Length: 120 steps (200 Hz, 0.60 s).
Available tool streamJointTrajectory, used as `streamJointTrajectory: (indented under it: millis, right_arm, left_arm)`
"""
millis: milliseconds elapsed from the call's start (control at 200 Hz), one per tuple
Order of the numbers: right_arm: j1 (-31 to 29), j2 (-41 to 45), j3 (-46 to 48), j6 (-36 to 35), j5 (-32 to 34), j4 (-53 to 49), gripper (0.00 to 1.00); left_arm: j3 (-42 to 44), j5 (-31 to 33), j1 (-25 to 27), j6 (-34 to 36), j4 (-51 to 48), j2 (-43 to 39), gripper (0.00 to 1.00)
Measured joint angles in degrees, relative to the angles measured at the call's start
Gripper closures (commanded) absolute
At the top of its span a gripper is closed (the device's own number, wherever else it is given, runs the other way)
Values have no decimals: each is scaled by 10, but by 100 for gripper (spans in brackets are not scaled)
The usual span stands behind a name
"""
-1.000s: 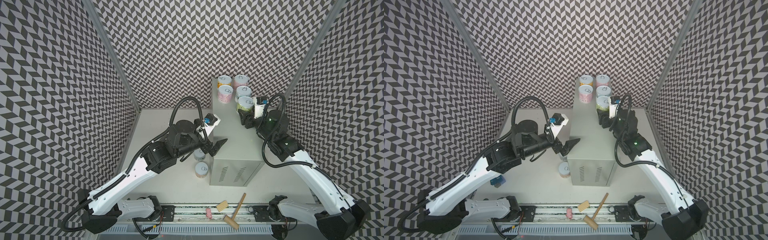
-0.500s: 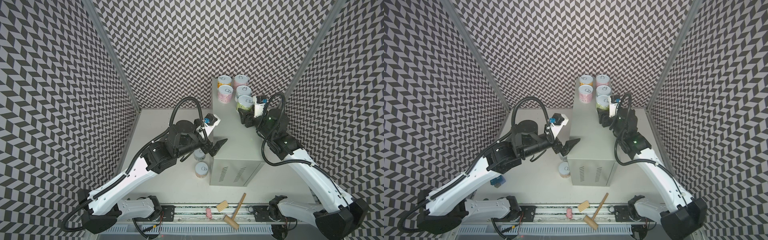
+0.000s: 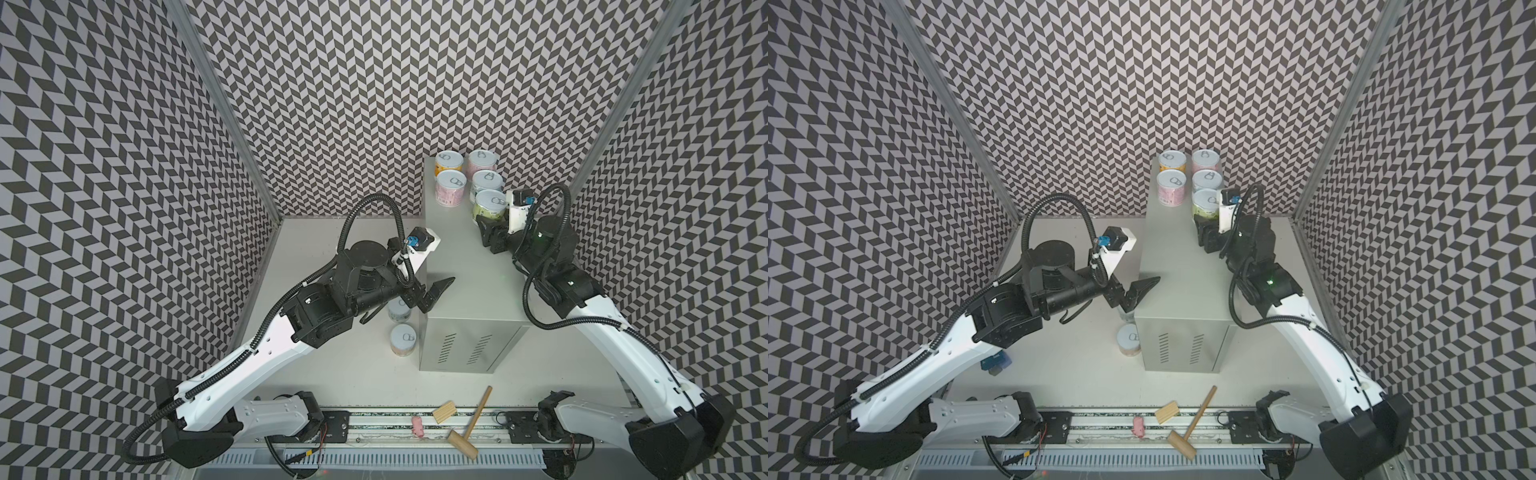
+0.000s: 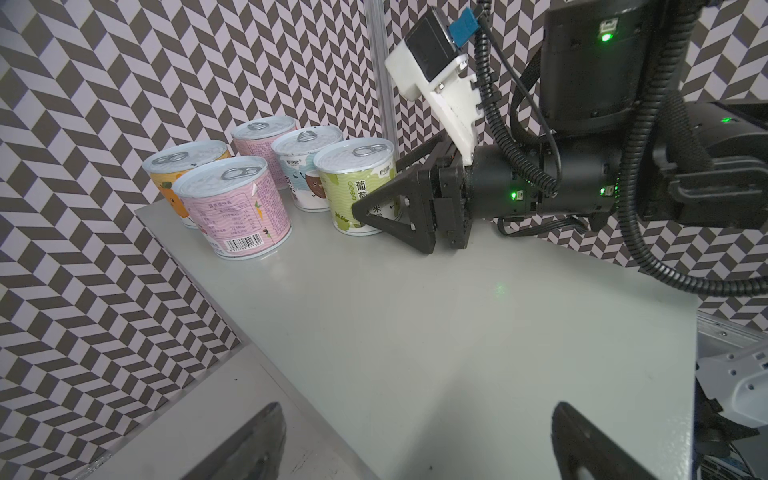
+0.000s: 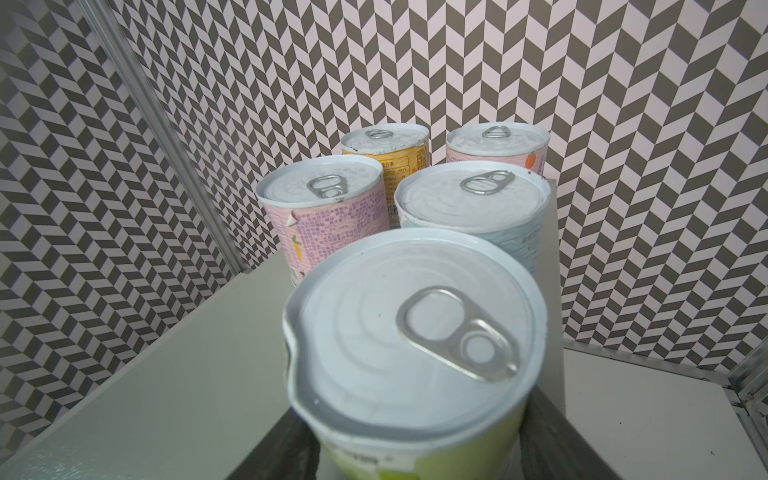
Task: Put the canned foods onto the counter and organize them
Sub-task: 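Open the right gripper and draw it back from the green can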
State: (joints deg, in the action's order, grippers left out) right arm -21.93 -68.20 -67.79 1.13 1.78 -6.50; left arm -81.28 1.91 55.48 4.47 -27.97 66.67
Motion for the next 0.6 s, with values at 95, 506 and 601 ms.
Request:
streamJointTrajectory:
  millis: [95, 506, 601]
  right_arm:
    - [0, 2, 3, 0, 0, 4, 32]
    - [0, 11, 10, 0, 3, 5, 32]
    - [0, 11, 10, 0, 3, 4, 32]
  left_arm:
    - [0, 0, 0, 0, 0, 0, 0]
    - [0, 0, 0, 0, 1, 0, 0]
    - [0, 0, 0, 0, 0, 0, 0]
